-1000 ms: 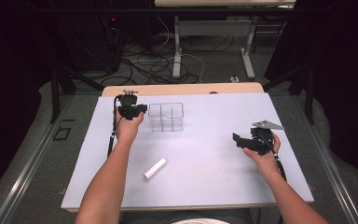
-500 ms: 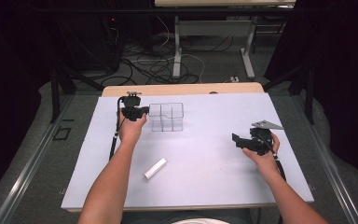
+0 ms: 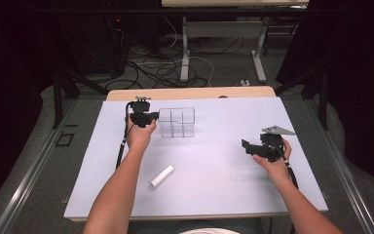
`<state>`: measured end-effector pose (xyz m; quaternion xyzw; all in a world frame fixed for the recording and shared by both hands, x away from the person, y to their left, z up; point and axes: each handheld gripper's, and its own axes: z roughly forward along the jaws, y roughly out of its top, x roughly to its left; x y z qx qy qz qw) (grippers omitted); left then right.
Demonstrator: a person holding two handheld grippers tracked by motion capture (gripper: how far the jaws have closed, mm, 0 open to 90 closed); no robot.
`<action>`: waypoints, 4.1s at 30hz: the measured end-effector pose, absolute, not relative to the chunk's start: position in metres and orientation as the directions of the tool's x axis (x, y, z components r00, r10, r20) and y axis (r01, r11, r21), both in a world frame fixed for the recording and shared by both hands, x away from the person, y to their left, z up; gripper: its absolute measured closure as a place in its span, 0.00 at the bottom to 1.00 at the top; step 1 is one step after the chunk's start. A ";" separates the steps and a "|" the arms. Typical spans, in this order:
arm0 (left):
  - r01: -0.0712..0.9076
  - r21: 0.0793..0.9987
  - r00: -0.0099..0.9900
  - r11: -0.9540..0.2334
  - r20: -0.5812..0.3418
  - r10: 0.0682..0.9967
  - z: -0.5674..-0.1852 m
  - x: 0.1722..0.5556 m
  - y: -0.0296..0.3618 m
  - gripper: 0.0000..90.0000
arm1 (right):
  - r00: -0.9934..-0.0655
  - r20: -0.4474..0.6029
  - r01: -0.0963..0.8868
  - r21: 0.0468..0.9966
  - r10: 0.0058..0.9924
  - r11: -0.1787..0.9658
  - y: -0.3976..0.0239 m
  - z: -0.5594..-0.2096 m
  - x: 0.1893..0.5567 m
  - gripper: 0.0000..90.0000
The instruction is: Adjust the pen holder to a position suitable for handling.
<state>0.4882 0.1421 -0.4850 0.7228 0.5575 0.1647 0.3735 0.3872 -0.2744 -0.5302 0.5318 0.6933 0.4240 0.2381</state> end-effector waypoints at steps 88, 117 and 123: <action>0.631 0.756 0.500 -0.175 -0.223 0.837 -0.480 0.435 0.123 0.60 | -0.315 0.130 0.543 0.837 0.940 0.066 -0.277 -0.532 0.389 0.20; 0.626 0.761 0.537 -0.170 -0.263 0.801 -0.487 0.396 0.162 0.27 | -0.320 0.128 0.544 0.836 0.939 0.072 -0.275 -0.531 0.388 0.20; 0.622 0.759 0.523 -0.192 -0.221 0.823 -0.488 0.389 0.167 0.17 | -0.324 0.128 0.541 0.838 0.937 0.073 -0.276 -0.531 0.388 0.20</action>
